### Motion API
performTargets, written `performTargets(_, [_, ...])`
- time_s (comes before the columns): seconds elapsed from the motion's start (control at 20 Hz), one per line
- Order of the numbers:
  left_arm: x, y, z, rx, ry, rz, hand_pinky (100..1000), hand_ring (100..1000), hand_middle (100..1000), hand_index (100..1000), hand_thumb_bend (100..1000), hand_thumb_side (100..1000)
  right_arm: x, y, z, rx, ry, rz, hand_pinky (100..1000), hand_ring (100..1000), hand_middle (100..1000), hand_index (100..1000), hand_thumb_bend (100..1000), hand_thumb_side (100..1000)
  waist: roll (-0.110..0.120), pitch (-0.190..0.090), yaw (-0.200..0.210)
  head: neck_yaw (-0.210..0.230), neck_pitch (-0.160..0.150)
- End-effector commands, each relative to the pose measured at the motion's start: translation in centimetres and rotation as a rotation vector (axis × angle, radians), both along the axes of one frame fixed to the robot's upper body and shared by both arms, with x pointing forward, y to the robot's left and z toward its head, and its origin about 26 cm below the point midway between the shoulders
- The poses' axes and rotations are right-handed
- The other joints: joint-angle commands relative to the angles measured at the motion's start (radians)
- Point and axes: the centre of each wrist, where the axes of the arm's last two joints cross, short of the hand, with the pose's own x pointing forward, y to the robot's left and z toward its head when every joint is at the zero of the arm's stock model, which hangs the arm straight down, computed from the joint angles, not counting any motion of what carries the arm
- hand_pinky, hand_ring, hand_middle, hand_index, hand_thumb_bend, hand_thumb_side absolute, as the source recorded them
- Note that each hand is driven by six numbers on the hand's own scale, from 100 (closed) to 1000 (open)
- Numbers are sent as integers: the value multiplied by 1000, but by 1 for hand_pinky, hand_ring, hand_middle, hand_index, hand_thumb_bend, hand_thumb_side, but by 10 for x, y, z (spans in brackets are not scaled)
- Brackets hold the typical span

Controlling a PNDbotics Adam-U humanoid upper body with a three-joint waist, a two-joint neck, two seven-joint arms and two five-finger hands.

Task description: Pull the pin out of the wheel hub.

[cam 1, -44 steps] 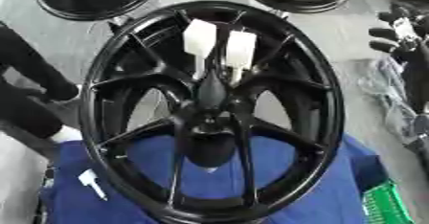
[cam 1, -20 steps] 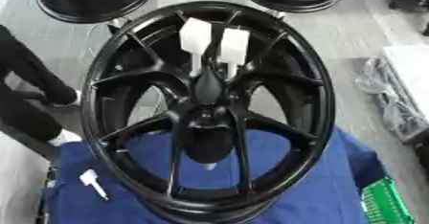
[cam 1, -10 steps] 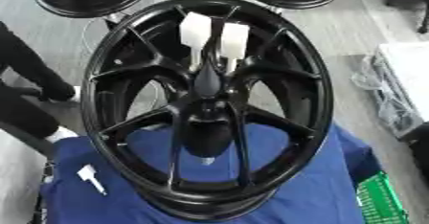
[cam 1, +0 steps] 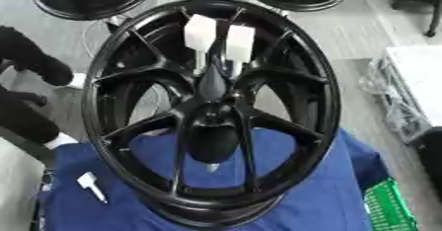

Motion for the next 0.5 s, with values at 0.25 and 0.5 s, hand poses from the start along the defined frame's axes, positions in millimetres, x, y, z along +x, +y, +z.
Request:
performTargets(0.25, [-2, 7, 14, 34, -32, 18, 915, 799, 847, 872, 294, 729, -7, 19, -7, -109, 29, -19, 840, 820, 841, 916, 435, 678, -6, -18, 5, -1, 6])
performTargets(0.5, [-1, 7, 18, 29, -53, 27, 916, 799, 847, 872, 296, 726, -7, 27, -14, -165, 79, -59, 839, 815, 830, 911, 463, 647, -13, -11, 11, 1, 6])
